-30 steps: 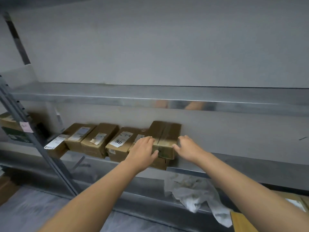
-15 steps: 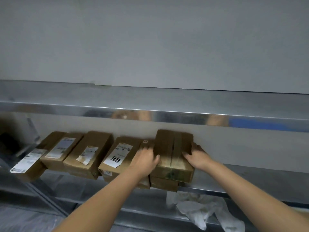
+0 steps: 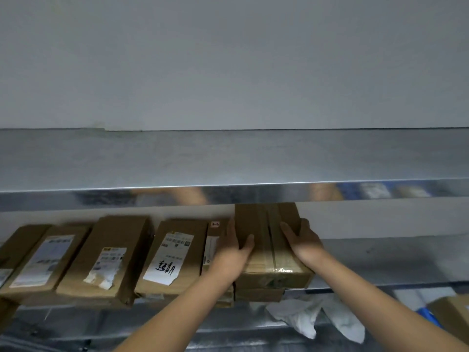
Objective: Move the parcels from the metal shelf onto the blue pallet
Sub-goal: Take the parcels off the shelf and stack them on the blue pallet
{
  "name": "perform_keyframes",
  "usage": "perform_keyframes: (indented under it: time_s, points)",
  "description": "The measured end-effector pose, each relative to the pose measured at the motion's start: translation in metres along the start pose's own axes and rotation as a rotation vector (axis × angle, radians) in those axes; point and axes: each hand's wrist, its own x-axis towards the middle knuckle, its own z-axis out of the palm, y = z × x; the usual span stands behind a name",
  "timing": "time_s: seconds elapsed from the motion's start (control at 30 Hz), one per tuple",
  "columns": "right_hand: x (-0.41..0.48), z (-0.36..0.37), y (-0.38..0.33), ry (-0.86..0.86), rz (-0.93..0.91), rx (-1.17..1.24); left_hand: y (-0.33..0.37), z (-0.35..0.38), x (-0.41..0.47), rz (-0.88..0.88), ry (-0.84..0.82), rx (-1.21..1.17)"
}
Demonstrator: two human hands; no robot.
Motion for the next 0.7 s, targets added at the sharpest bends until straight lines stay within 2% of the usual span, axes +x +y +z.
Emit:
perform_keyframes:
  time_s: [0.13, 0.47, 0.7]
  points:
    - [-0.006, -0.008, -0.012, -0.053, 0.017, 0.032, 0.008, -0.005, -0.007, -0.011, -0.002, -0.066]
    - [-0.076, -0.047, -0.02, -0.038, -0.054, 0.149, 0.044, -0.017, -0.083, 0.082, 0.165, -0.082]
    - [-0.159, -0.087, -0.004, -0.217, -0.017, 0.359, 0.079, -0.024, -0.174, 0.14, 0.29, -0.168]
